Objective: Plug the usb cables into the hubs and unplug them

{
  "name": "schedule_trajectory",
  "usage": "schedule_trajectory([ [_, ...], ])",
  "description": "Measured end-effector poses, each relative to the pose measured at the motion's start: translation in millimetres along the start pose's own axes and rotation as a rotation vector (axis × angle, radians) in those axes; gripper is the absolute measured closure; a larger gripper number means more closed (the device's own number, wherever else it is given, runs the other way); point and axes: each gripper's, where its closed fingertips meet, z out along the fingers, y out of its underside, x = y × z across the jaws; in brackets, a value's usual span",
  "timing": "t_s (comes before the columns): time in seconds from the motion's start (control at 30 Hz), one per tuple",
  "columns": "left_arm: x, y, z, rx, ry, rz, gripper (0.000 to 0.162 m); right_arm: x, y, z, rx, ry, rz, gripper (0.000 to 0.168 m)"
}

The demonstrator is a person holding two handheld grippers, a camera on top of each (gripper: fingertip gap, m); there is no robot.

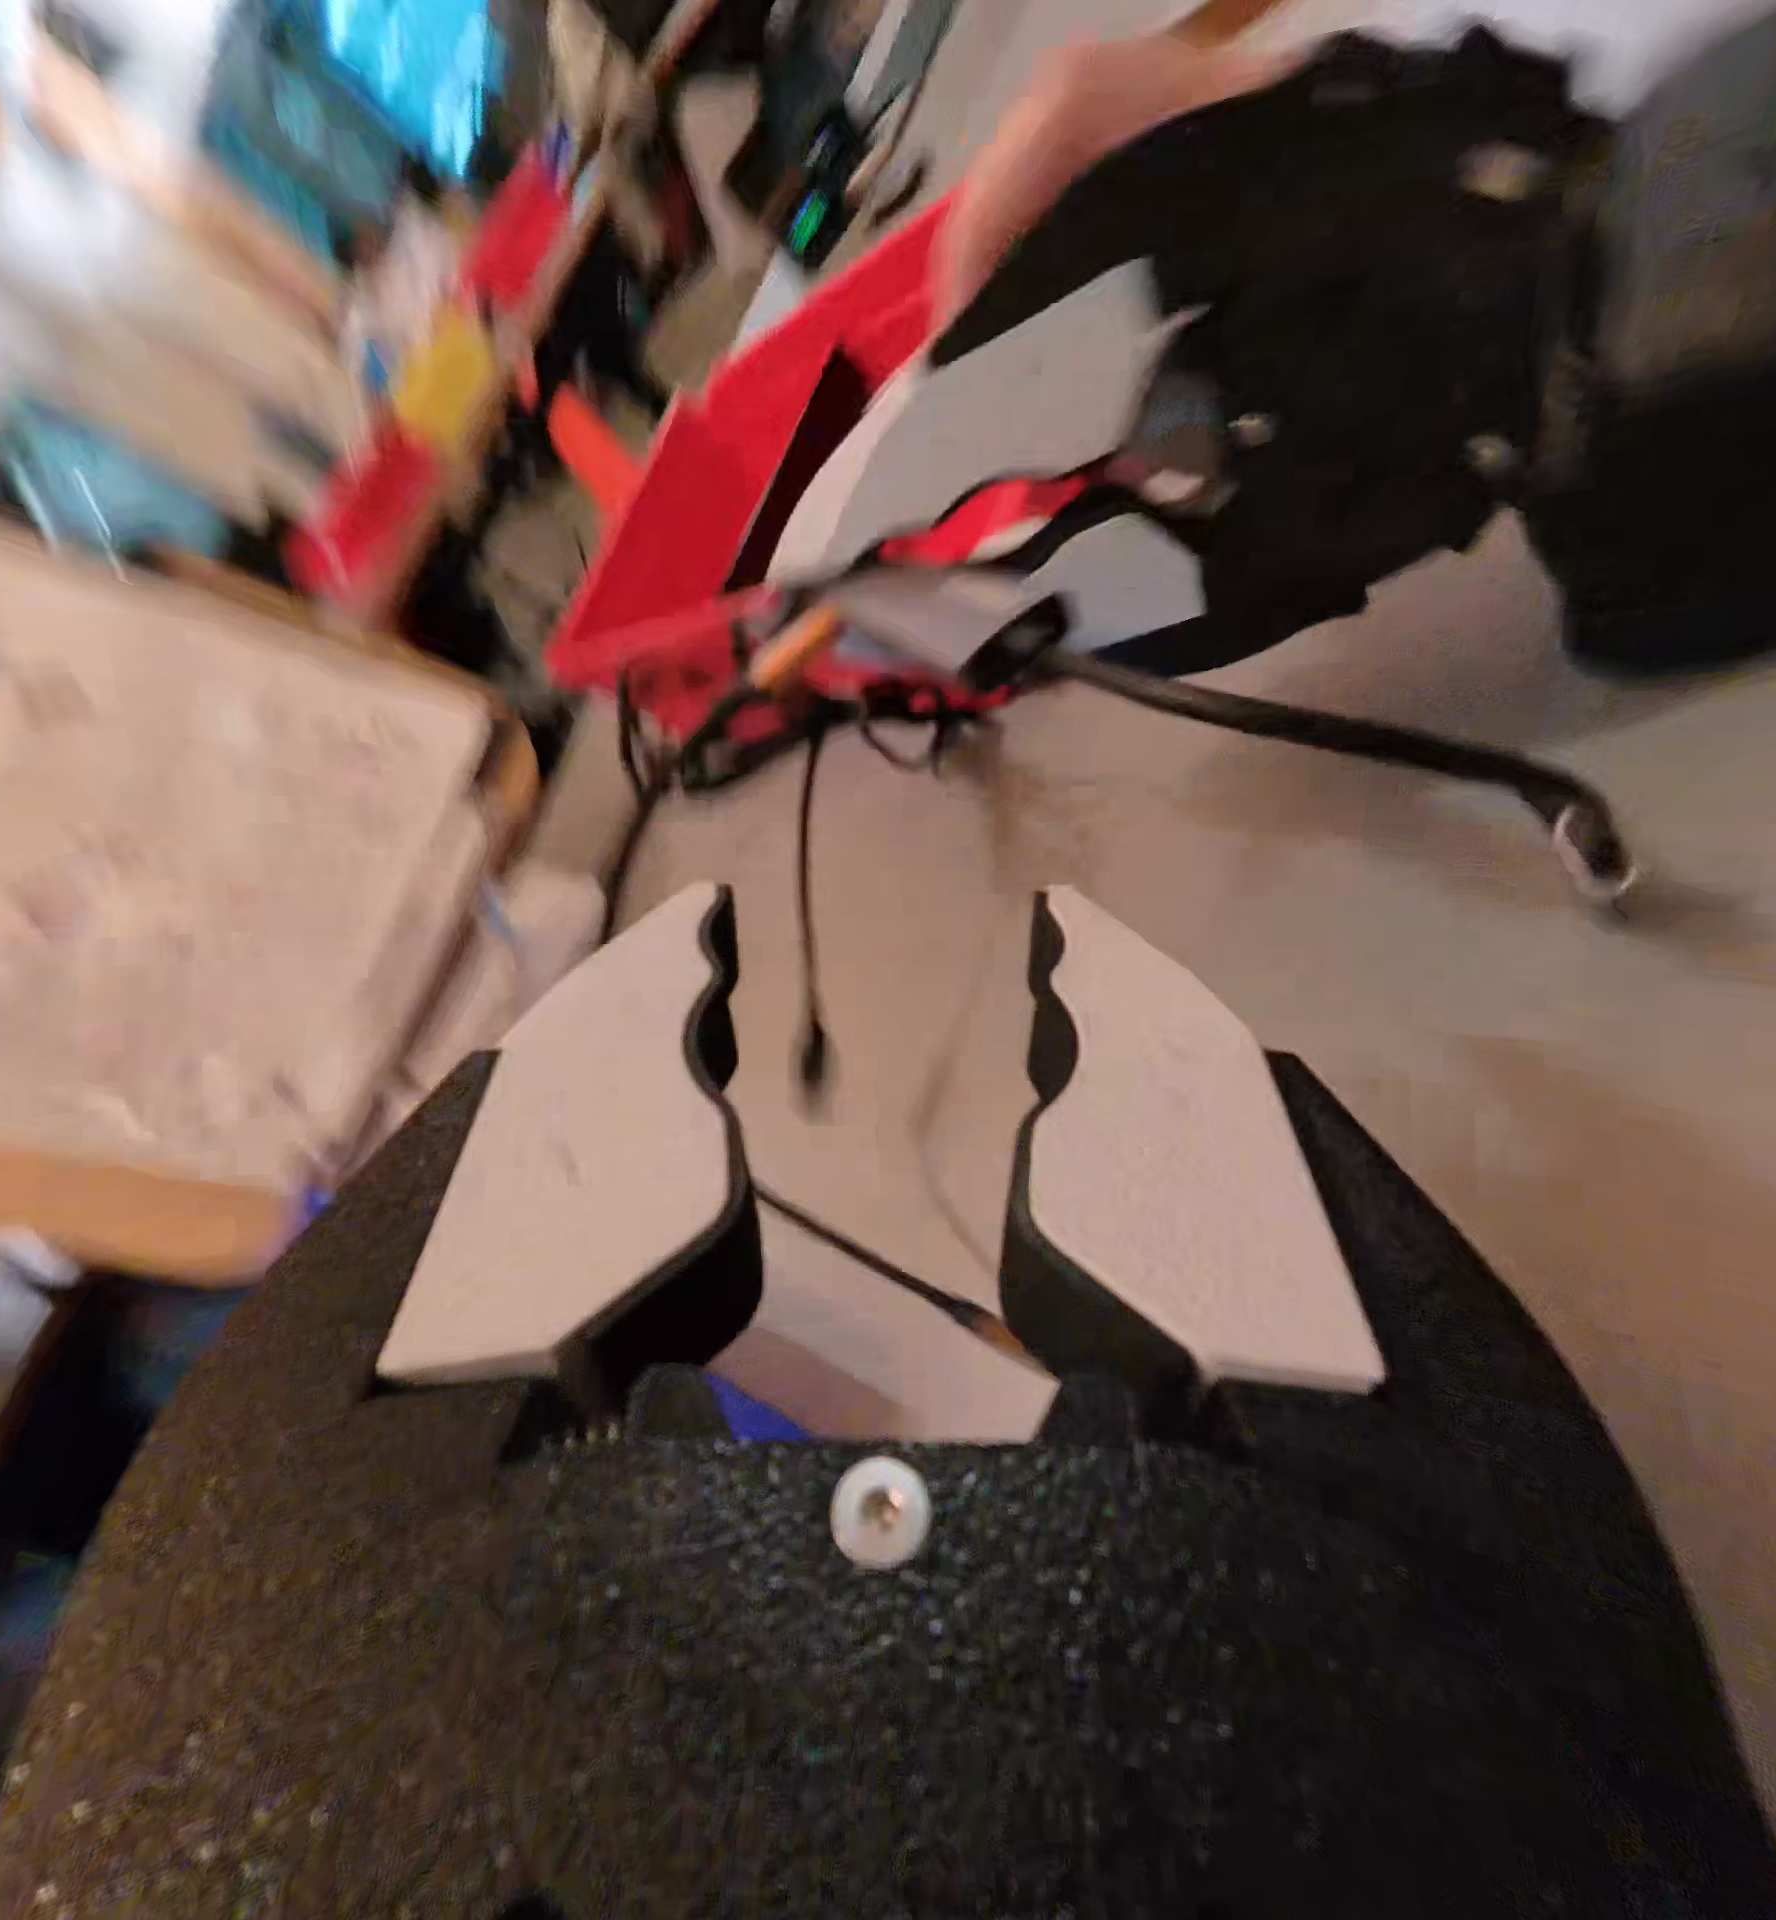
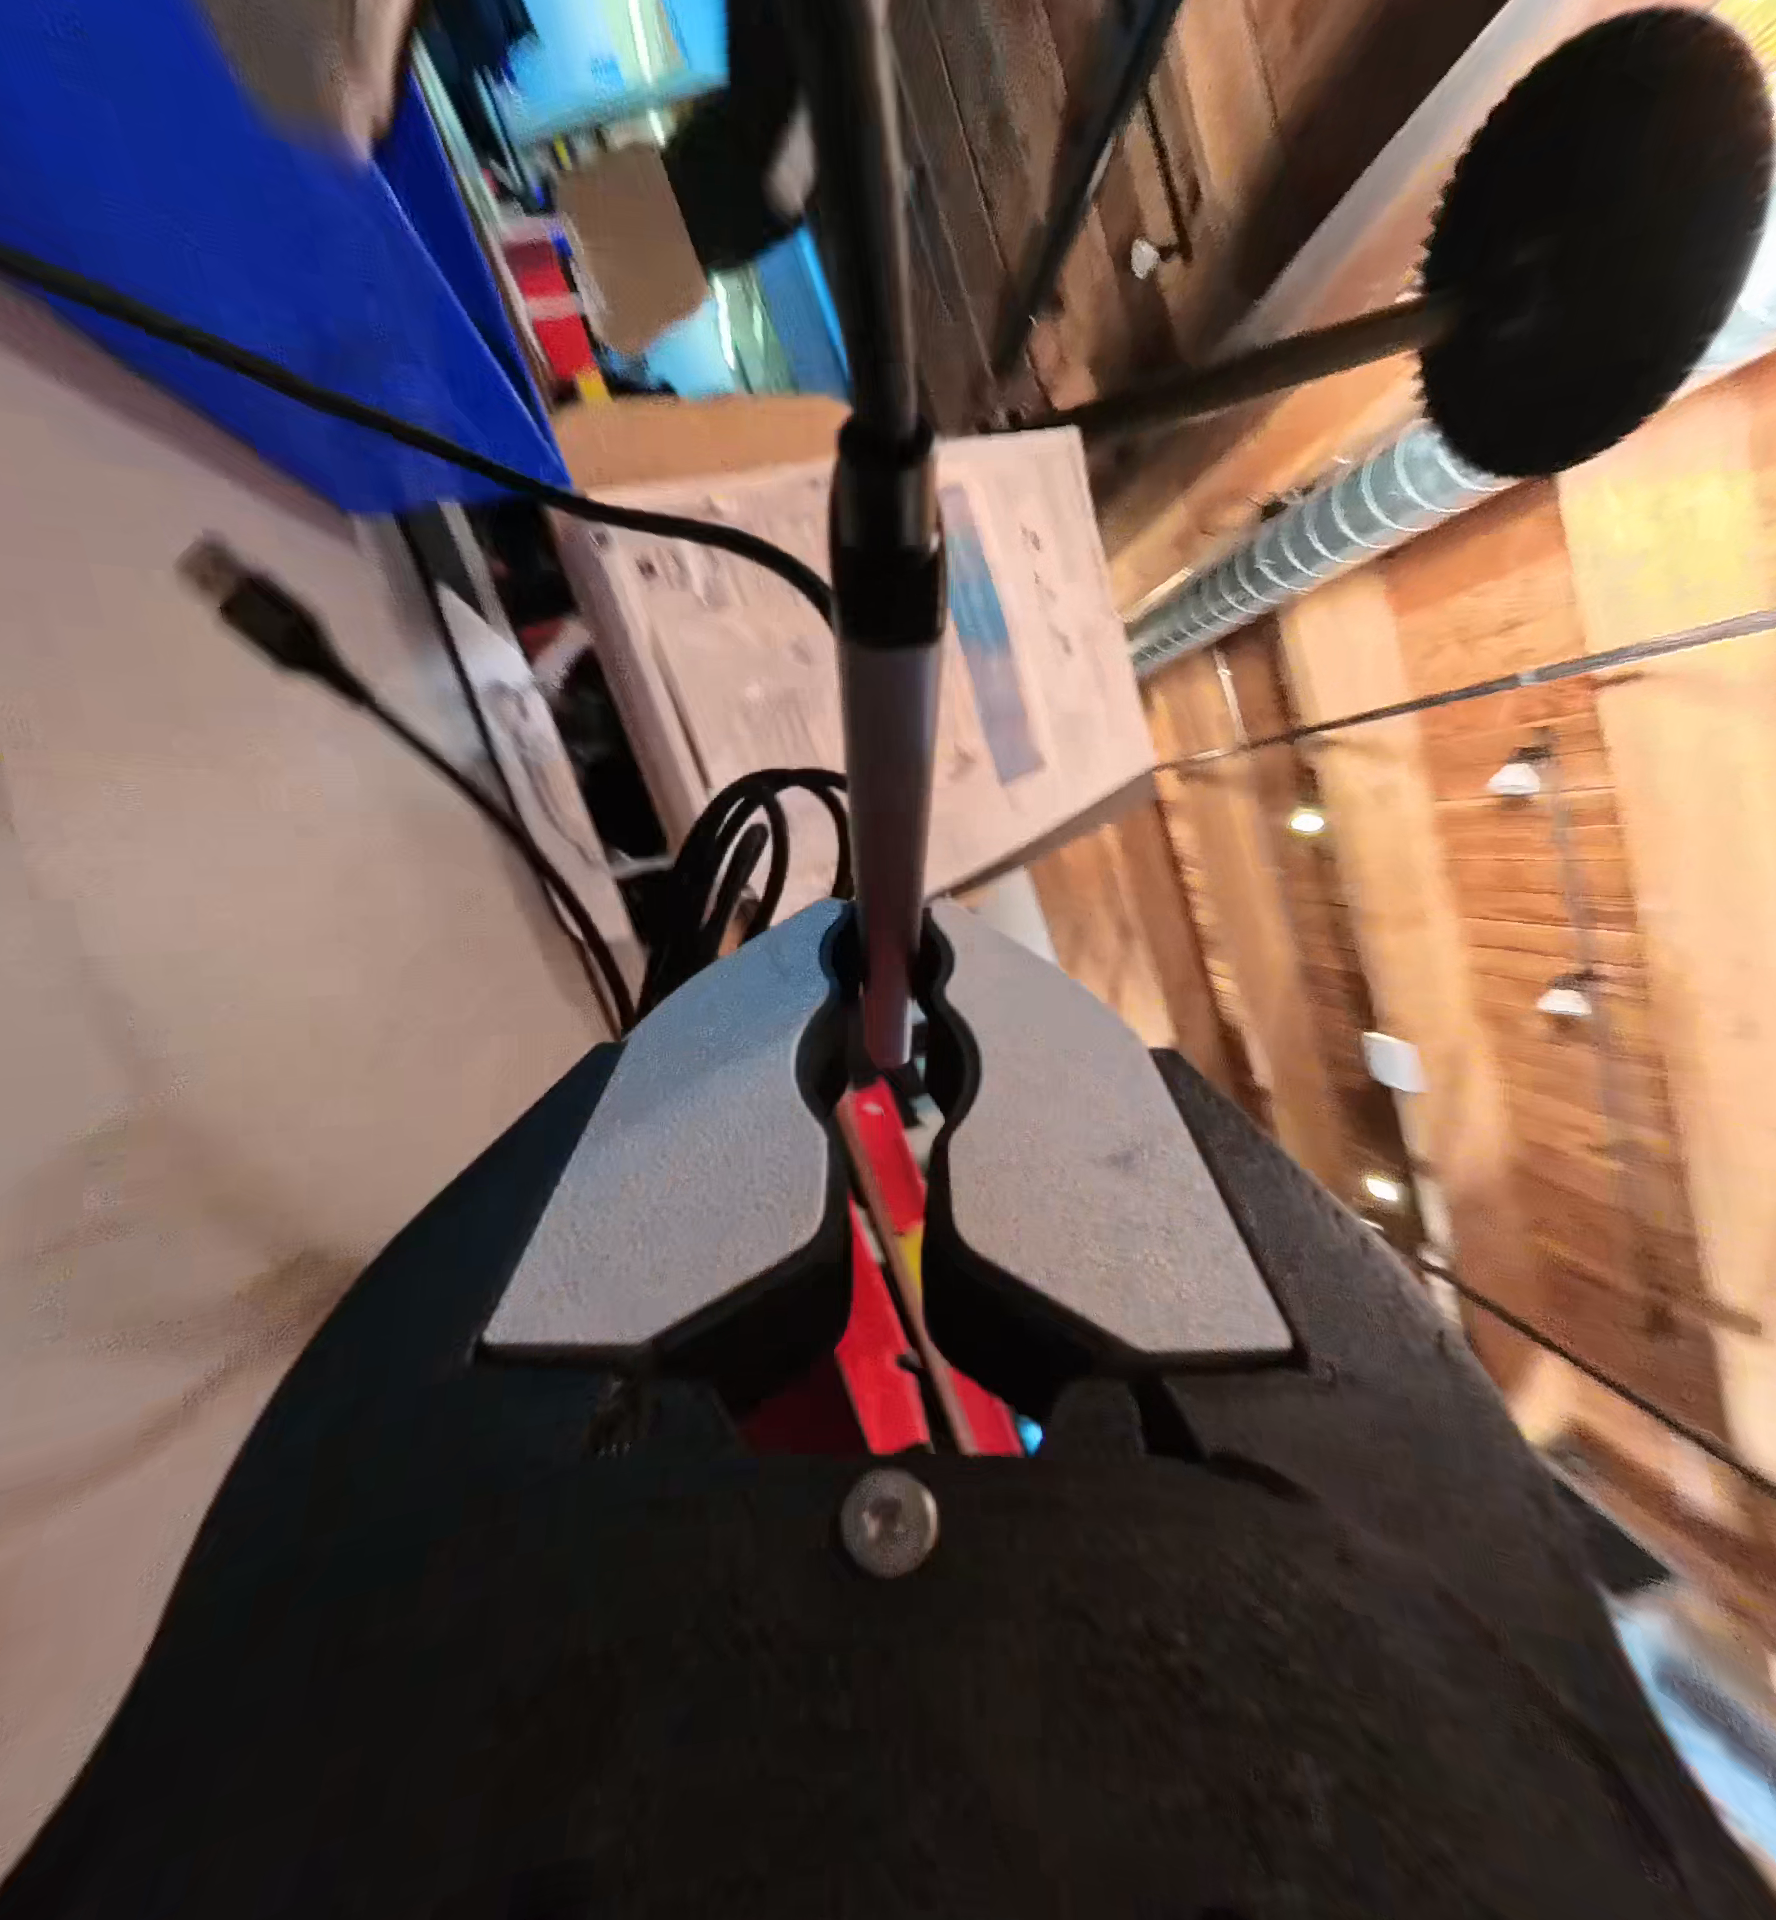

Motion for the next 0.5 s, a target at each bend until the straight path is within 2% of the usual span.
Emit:
schedule_trajectory([
  [0.07, -1, 8, -10, -0.067, 0.032, -0.397, 0.098, 3, 3, 1, -0.049, 0.024, -0.058, 0.159],
  [0.1, 5, 4, -15, -0.060, 0.070, -0.575, 0.099, 3, 1, 2, -0.059, 0.040, -0.087, 0.159],
  [0.17, 16, -14, -19, 0.023, 0.127, -0.782, 0.095, -1, -5, 3, -0.076, 0.045, -0.153, 0.159],
  [0.23, 21, -19, -14, 0.033, 0.097, -0.760, 0.100, -6, -13, 4, -0.072, 0.041, -0.171, 0.159],
  [0.37, 21, -6, 3, -0.055, -0.021, -0.482, 0.107, -9, -22, 3, -0.055, 0.046, -0.164, 0.159],
  [0.47, 27, -2, 14, -0.071, 0.034, -0.475, 0.117, -7, -20, 3, -0.047, 0.052, -0.167, 0.158],
  [0.5, 29, -4, 16, -0.047, 0.062, -0.498, 0.116, -7, -20, 2, -0.039, 0.050, -0.162, 0.159],
])
